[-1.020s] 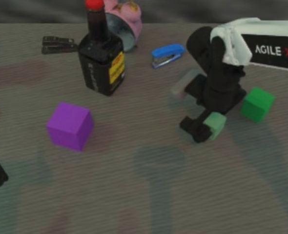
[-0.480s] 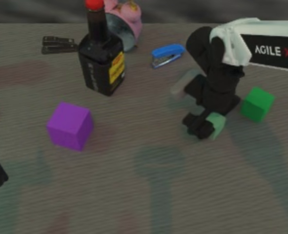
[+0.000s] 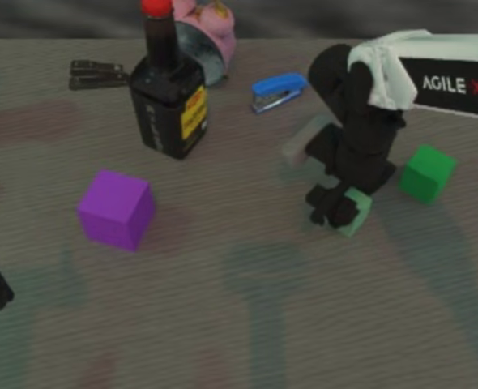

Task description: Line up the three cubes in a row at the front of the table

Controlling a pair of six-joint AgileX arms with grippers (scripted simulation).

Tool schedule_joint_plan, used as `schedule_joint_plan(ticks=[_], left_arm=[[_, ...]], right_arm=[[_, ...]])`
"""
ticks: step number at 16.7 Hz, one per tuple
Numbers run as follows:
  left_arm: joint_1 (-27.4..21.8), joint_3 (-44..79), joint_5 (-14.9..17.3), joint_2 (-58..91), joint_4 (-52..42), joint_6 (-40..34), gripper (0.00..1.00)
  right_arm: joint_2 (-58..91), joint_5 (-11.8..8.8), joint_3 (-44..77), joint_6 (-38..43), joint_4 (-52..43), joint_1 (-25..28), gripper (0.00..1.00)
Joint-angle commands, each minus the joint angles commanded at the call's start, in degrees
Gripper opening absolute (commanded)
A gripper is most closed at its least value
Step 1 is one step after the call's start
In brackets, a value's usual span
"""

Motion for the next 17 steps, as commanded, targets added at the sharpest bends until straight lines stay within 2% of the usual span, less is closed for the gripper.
schedule_joint_plan(ticks=[6,12,17], left_arm=[[0.0,0.0,0.0,0.0,0.0,0.0,1.00],[0.0,0.0,0.0,0.0,0.0,0.0,1.00],[0.0,0.0,0.0,0.0,0.0,0.0,1.00]], right_arm=[[-2.2,-0.6,1.2,0.4,-1.8,0.1,0.00],[-5.7,-0.7,8.4,0.4,-13.0,0.4,0.00],[-6.1,-0.7,9.0,0.5,-13.9,0.1,0.00]])
